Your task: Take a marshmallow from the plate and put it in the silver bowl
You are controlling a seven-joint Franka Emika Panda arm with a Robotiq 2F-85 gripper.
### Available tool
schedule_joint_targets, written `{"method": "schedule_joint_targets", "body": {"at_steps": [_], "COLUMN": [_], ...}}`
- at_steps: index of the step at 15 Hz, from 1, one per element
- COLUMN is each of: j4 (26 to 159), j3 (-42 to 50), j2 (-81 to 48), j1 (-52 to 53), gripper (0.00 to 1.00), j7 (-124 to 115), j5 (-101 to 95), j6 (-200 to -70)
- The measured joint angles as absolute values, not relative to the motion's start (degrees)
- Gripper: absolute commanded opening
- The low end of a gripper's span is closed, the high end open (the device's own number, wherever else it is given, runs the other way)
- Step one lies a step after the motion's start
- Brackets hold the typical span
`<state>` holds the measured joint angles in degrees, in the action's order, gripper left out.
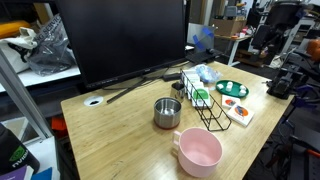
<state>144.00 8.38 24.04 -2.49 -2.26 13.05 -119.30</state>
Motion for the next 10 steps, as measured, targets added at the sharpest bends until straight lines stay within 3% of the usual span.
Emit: {"method": "schedule_joint_targets", "body": {"at_steps": [6, 10], "j4": [140.9, 140.5], "j3": [10.2, 10.0], "j2": [10.6, 9.8], "j1": [-5.9, -5.9], "gripper": [1.0, 1.0], "j7": [-8.2, -8.5], "j5": [14.4, 14.4], "j6": [-130.7, -130.9]}}
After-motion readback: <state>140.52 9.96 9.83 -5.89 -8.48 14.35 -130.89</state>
